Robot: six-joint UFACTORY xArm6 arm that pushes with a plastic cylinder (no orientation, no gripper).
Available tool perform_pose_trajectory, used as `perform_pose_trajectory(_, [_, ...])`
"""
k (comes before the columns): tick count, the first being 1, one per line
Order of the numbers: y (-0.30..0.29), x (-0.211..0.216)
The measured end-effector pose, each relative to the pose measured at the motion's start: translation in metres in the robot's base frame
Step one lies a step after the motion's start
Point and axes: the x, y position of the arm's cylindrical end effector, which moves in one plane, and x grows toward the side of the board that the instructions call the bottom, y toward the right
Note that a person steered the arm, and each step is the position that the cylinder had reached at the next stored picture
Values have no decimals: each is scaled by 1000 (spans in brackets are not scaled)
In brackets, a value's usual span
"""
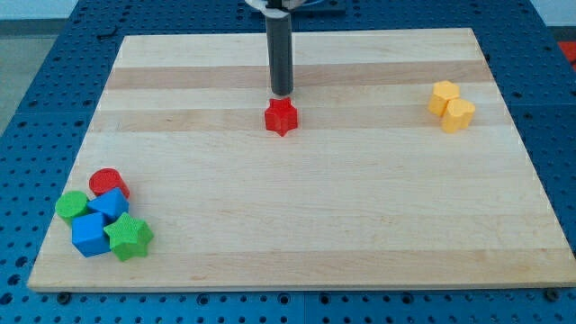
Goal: Slide red star to the right of blue triangle
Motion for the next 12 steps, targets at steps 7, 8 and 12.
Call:
perform_pose_trajectory(7, [-37, 89])
perform_pose_trajectory(8, [-57, 102])
perform_pose_trajectory(12, [10, 115])
